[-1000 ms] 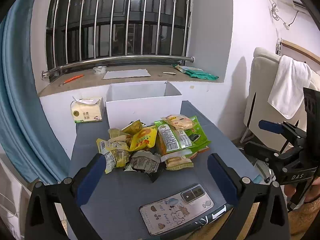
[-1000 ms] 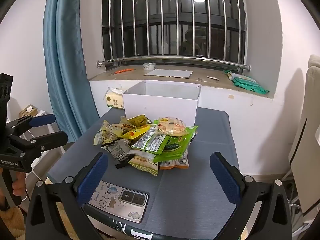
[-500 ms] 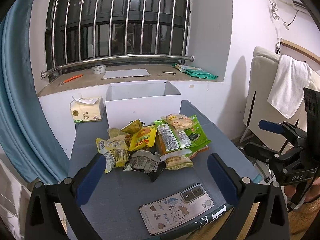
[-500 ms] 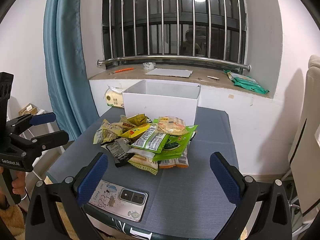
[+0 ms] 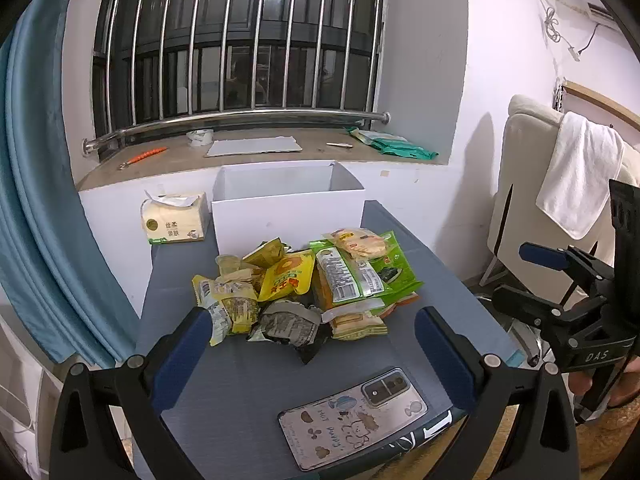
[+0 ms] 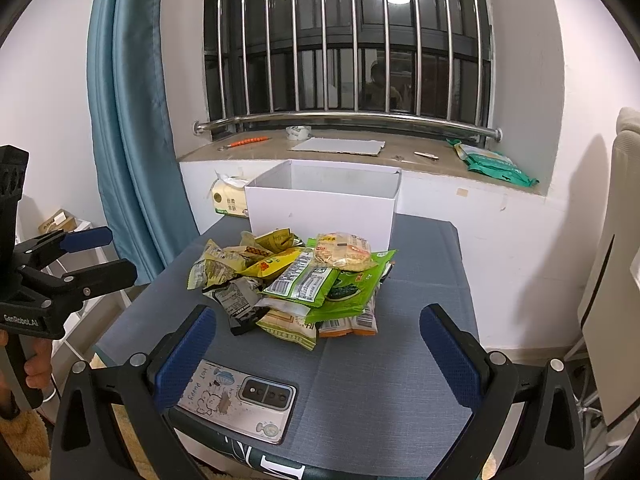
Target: Organize snacks
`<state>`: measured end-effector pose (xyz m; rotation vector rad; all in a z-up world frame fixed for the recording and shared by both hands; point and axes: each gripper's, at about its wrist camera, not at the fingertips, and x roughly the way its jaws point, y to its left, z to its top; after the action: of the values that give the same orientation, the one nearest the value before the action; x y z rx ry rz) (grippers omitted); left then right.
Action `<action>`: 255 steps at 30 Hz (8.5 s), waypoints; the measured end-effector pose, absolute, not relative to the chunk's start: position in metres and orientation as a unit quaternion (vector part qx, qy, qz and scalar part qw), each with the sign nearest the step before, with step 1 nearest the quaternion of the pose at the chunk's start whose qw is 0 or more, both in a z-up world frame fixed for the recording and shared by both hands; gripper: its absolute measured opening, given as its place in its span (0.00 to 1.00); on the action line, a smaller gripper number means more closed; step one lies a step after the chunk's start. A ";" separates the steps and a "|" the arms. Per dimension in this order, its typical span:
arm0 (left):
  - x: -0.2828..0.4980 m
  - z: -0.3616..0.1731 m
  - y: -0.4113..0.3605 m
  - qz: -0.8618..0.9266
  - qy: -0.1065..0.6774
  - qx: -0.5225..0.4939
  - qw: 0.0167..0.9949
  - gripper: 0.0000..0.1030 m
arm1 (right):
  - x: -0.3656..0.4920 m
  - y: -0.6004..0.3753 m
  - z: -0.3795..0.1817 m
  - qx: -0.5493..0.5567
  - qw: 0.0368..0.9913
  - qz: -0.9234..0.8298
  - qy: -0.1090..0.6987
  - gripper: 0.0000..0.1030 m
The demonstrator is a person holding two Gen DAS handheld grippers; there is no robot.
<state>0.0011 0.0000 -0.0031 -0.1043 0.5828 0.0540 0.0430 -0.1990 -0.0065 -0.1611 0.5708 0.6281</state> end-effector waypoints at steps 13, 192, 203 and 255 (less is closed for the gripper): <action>0.000 -0.004 0.000 0.028 0.288 -0.051 0.956 1.00 | 0.043 -0.199 -0.007 -0.077 0.907 0.305 0.279 1.00; 0.012 -0.035 0.064 0.027 0.301 -0.097 0.948 1.00 | 0.153 -0.056 -0.080 -0.164 0.870 0.260 0.385 1.00; 0.008 -0.045 0.072 0.039 0.310 -0.102 0.944 1.00 | 0.192 -0.040 -0.117 -0.166 0.846 0.246 0.443 0.71; 0.229 -0.046 0.066 -0.027 0.332 -0.033 0.942 0.36 | 0.127 -0.224 -0.043 0.075 0.880 0.332 0.331 0.66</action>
<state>0.2294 0.0658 -0.0455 -0.0682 0.6781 -0.0560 0.1271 -0.2244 -0.0430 0.1570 0.6901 0.6924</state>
